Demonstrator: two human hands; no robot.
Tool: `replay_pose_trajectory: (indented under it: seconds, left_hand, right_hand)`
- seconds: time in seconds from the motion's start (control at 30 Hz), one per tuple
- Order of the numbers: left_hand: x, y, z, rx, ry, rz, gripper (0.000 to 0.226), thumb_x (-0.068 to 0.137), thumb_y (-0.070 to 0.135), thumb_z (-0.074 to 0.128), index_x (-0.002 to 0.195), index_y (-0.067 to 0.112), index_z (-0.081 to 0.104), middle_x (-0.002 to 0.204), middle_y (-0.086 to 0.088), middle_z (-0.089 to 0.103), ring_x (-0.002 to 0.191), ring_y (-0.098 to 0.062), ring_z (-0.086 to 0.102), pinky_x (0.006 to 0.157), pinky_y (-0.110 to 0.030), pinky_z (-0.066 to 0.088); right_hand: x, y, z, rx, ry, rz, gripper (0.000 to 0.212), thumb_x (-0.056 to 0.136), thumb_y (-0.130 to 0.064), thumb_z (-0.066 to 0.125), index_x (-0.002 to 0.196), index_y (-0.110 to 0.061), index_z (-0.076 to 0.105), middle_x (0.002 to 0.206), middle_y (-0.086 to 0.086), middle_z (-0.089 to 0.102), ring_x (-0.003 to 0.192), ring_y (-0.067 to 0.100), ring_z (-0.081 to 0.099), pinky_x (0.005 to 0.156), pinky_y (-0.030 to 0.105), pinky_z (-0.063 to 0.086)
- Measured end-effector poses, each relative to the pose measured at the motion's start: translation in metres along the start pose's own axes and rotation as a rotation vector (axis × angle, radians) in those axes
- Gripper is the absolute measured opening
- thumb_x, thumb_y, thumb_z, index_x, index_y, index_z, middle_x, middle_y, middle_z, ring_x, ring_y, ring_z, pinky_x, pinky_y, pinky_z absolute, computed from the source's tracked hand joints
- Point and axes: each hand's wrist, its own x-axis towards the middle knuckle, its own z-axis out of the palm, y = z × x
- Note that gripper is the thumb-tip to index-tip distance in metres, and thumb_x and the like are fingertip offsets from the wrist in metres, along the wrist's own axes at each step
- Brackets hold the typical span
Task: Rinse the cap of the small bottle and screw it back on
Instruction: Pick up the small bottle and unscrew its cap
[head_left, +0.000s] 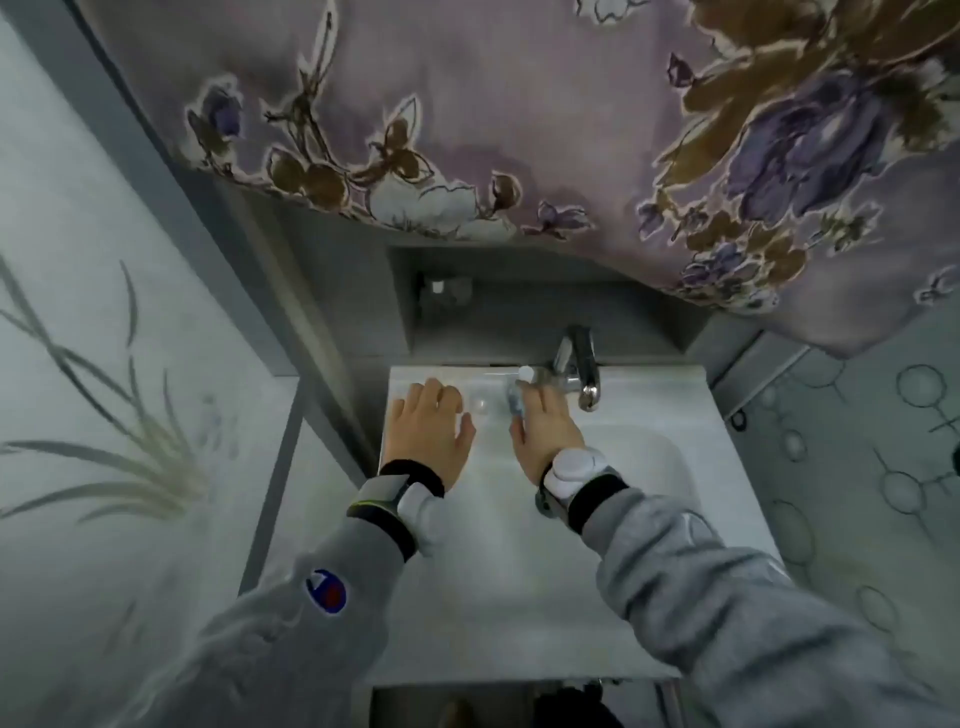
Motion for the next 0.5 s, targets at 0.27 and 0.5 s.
replay_pose_trajectory:
  seconds: [0.27,0.5]
  left_hand:
    - [0.013,-0.008,0.032,-0.046,0.033,-0.076,0.018,0.087,0.034,0.049,0.092,0.018,0.056,0.098,-0.003,0.057,0.090,-0.025,0.052,0.080,-0.038,0.046]
    - [0.018,-0.012,0.043,-0.063,-0.003,-0.113,0.019,0.088,0.034,0.048,0.093,0.018,0.056,0.100,-0.003,0.056,0.093,-0.025,0.052,0.083,-0.040,0.045]
  right_hand:
    - [0.067,0.023,0.034,-0.070,-0.073,0.189,0.062,0.096,-0.014,0.036,0.150,-0.015,0.005,0.160,0.013,0.000,0.145,0.037,0.008,0.114,0.045,0.025]
    - [0.087,0.051,0.041,-0.021,-0.050,0.167,0.033,0.089,-0.006,0.042,0.122,-0.003,0.044,0.129,0.021,0.042,0.123,0.038,0.040,0.102,0.046,0.037]
